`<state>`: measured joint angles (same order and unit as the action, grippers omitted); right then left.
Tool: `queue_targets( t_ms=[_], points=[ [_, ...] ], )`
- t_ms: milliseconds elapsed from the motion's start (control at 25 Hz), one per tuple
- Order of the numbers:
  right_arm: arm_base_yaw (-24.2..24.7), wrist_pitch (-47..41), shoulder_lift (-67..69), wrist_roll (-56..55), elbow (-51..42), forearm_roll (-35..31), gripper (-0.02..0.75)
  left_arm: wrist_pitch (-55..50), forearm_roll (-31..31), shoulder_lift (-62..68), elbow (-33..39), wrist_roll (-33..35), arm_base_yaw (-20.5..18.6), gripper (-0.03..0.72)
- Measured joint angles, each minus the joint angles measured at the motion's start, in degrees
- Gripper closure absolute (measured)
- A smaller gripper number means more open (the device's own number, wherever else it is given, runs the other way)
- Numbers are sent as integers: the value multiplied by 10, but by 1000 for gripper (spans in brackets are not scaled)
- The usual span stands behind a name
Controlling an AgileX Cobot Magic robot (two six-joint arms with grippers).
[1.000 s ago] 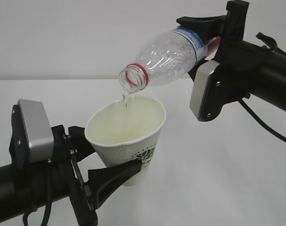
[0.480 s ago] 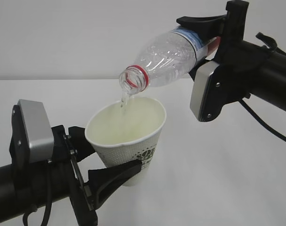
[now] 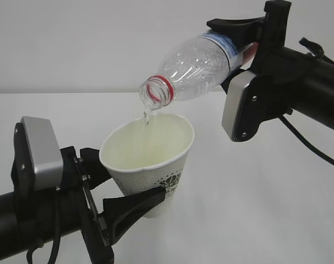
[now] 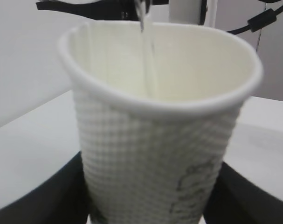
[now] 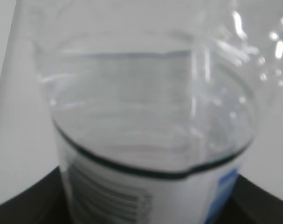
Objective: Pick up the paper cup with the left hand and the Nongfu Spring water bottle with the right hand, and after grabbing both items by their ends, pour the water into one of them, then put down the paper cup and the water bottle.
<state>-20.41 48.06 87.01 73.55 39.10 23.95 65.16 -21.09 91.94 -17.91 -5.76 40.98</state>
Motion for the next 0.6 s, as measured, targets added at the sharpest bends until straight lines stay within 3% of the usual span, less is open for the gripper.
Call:
queue_targets(
  t_ms=[600],
  points=[
    [0, 0, 0, 10, 0, 0, 260, -1, 0, 0, 0, 0, 0, 212]
  ],
)
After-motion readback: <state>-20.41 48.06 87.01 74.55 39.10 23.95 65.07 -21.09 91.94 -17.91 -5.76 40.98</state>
